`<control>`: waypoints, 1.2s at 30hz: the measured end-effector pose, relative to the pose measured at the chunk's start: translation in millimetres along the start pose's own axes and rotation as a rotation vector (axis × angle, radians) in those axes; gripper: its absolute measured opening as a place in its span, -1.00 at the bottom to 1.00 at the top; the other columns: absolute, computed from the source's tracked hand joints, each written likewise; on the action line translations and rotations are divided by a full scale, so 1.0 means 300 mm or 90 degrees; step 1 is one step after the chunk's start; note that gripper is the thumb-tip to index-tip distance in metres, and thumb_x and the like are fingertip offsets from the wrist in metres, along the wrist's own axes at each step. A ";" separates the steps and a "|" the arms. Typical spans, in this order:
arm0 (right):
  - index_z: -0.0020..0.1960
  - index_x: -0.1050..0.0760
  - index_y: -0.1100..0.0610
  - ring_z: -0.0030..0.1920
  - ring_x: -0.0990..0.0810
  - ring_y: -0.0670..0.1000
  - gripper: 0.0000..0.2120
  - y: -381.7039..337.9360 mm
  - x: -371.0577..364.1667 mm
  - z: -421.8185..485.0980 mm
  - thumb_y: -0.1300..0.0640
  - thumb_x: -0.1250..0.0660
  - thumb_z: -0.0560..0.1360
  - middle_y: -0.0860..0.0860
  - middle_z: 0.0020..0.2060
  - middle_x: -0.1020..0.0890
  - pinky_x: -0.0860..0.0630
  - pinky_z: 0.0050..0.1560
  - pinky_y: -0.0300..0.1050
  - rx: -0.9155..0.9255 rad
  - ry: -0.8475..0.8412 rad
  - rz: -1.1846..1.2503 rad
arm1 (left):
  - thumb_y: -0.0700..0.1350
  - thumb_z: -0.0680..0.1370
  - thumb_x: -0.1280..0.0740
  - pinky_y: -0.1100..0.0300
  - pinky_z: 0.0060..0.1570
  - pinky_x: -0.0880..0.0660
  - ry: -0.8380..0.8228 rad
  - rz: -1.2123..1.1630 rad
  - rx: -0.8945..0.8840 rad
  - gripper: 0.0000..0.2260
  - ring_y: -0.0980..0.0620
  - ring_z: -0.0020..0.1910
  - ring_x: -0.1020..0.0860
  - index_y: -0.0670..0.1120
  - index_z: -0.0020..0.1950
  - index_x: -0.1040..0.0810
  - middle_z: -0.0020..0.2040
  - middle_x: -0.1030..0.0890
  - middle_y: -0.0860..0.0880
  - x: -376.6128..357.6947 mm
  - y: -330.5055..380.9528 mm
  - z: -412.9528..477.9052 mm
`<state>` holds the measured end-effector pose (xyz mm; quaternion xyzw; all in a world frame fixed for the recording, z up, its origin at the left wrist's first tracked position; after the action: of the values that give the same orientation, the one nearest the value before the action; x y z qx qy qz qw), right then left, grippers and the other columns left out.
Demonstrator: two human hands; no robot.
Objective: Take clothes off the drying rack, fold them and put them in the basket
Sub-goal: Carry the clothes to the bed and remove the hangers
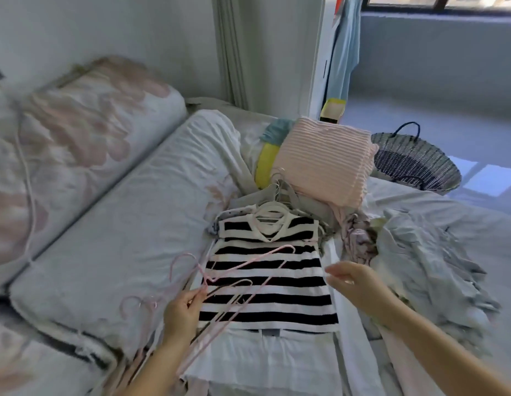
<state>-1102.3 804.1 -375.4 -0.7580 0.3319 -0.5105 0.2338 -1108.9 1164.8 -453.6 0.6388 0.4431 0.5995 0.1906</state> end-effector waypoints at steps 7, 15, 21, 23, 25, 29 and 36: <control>0.14 -0.56 -0.04 -0.02 -0.56 -0.30 -0.80 0.048 -0.347 0.072 0.03 -0.35 0.52 -0.28 -0.06 -0.58 -0.45 -0.01 -0.39 -0.043 -0.085 0.007 | -0.14 0.57 -0.34 0.17 -0.36 -0.31 0.034 0.081 0.108 -0.76 -0.07 -0.32 -0.52 -0.06 -0.29 -0.63 -0.41 -0.54 0.00 0.057 -0.435 0.042; -0.07 -0.51 -0.24 -0.08 -0.57 -0.38 -0.67 0.193 -0.551 0.020 -0.39 -0.30 0.28 -0.28 -0.13 -0.64 -0.49 -0.05 -0.43 -0.131 -0.144 0.023 | -0.12 0.59 -0.30 0.15 -0.35 -0.29 0.010 0.114 0.233 -0.83 0.00 -0.31 -0.46 -0.12 -0.15 -0.59 -0.34 -0.53 -0.01 -0.020 -0.704 0.134; -0.11 -0.52 -0.22 -0.14 -0.54 -0.44 -0.90 0.225 -0.605 0.015 -0.14 -0.40 0.38 -0.30 -0.21 -0.65 -0.54 0.02 -0.29 -0.176 -0.140 0.003 | -0.02 0.58 -0.29 0.19 -0.42 -0.32 0.031 0.187 0.163 -0.73 0.05 -0.39 -0.46 -0.04 -0.32 -0.47 -0.36 -0.54 0.02 -0.047 -0.699 0.217; -0.10 -0.53 -0.22 -0.13 -0.55 -0.44 -0.89 0.226 -0.624 0.023 -0.13 -0.40 0.39 -0.28 -0.18 -0.66 -0.53 0.01 -0.29 -0.187 -0.133 0.014 | 0.01 0.58 -0.28 0.22 -0.35 -0.40 -0.036 0.254 0.050 -0.75 0.06 -0.33 -0.47 -0.02 -0.28 -0.46 -0.30 -0.51 0.08 -0.077 -0.663 0.236; -0.08 -0.53 -0.23 -0.11 -0.56 -0.41 -0.80 0.222 -0.642 0.030 -0.25 -0.37 0.35 -0.27 -0.13 -0.66 -0.54 0.03 -0.27 -0.185 -0.139 0.019 | -0.02 0.58 -0.28 0.23 -0.05 -0.46 -0.127 0.330 -0.079 -0.89 0.09 -0.09 -0.49 -0.04 -0.05 -0.52 -0.07 -0.52 0.09 -0.124 -0.630 0.270; -0.05 -0.55 -0.25 -0.08 -0.58 -0.37 -0.17 0.238 -0.666 0.034 -0.72 -0.03 -0.07 -0.47 -0.13 -0.58 -0.43 0.08 -0.43 -0.189 -0.117 0.045 | -0.02 0.58 -0.29 0.07 0.30 -0.36 -0.296 0.561 -0.188 -0.58 -0.06 0.29 -0.41 -0.11 0.40 -0.33 0.31 -0.45 -0.04 -0.235 -0.607 0.406; -0.02 -0.59 -0.17 -0.13 -0.59 -0.38 -0.13 0.315 -0.665 0.015 -0.69 -0.06 -0.05 -0.46 -0.18 -0.59 -0.40 -0.10 -0.58 -0.226 -0.097 0.048 | -0.27 0.58 -0.10 0.06 -0.28 -0.41 -0.431 0.741 -0.202 -0.73 -0.15 -0.14 -0.57 -0.11 0.27 -0.33 -0.08 -0.57 -0.07 -0.217 -0.604 0.515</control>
<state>-1174.7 888.7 -565.9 -0.8108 0.4265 -0.3758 0.1397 -1018.3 1254.5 -665.0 0.8889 -0.1486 0.4296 0.0570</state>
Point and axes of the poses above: each hand's wrist, its own z-axis towards the middle knuckle, its own x-axis out of the back of the hand, y = z × x, the point moved 1 cm from there along z, towards the middle knuckle
